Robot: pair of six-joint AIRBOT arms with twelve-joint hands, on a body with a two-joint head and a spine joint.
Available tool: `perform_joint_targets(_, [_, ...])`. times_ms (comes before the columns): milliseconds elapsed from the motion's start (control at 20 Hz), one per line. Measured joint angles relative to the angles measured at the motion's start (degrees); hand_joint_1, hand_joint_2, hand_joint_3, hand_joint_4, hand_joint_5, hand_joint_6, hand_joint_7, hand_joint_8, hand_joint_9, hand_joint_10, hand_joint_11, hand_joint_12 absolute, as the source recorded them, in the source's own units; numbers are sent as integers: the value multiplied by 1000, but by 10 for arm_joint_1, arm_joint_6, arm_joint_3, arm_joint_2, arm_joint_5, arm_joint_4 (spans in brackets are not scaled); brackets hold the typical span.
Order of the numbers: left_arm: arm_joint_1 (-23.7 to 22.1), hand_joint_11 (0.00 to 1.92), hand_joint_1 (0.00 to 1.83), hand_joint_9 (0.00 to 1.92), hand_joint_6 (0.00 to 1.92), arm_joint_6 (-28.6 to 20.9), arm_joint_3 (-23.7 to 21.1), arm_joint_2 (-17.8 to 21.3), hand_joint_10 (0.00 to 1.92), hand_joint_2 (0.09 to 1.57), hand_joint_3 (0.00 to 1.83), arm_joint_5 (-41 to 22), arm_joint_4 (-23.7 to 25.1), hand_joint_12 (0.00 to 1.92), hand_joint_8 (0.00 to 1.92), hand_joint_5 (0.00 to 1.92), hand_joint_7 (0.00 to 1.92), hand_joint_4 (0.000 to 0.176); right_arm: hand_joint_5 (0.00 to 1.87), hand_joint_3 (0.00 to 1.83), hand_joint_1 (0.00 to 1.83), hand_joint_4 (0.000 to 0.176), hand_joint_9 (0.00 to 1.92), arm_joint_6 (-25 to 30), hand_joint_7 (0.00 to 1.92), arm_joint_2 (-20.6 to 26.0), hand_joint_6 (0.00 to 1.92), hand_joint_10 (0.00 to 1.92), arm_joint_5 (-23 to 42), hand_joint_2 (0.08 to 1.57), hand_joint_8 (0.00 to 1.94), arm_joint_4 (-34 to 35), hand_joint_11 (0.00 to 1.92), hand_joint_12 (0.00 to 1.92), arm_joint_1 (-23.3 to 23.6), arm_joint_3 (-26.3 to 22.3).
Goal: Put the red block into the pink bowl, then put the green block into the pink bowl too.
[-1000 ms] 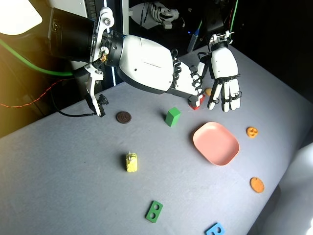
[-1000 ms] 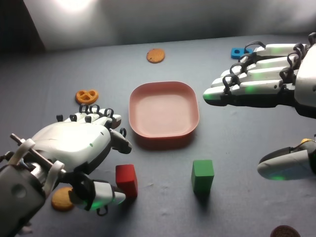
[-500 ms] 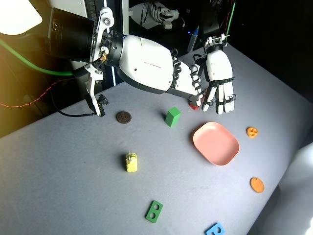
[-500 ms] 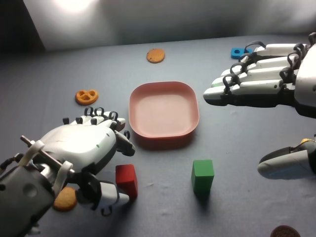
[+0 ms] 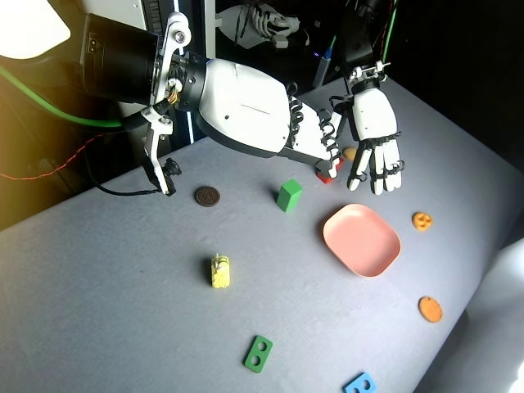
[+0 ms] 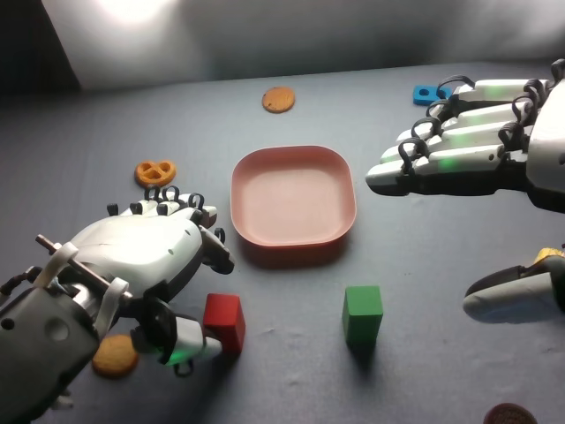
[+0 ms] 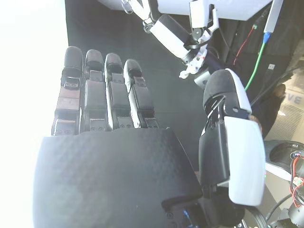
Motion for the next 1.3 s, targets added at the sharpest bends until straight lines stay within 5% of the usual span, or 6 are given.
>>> perform_joint_targets(500, [-1,9,1082,70,27,1,0,-3,9,973,0,0,-7,7,5,858,231,0,214,0,265,0,216,0,221,0,8,6,0,1147,7,0,0,690,0,0])
perform_joint_targets(650, [-1,0,941,20,4,1,0,-3,6,1050,21,0,-9,0,9,794,169,23,151,1,181,0,173,0,163,0,0,0,0,1161,0,0,0,661,0,0])
perform_joint_targets(1050, [-6,0,1016,29,49,4,0,-3,3,1036,4,0,-10,0,1,941,176,0,197,6,218,0,208,0,209,0,0,1,0,1160,0,0,0,726,0,0])
perform_joint_targets(1100, [-6,0,1035,23,730,4,0,-3,2,1087,0,0,-12,0,3,1005,170,113,178,4,227,0,198,0,193,0,0,0,0,1160,0,0,0,691,0,0])
perform_joint_targets(1150, [-6,0,952,29,172,5,0,-3,1,1064,0,0,-11,0,1,823,173,0,148,2,211,0,165,0,159,0,0,0,0,1161,0,0,0,639,0,0])
perform_joint_targets(1300, [-6,0,930,40,45,5,0,-3,3,1073,1,0,-11,0,6,852,188,0,189,0,198,0,195,0,192,0,6,6,0,1162,4,0,0,695,0,0])
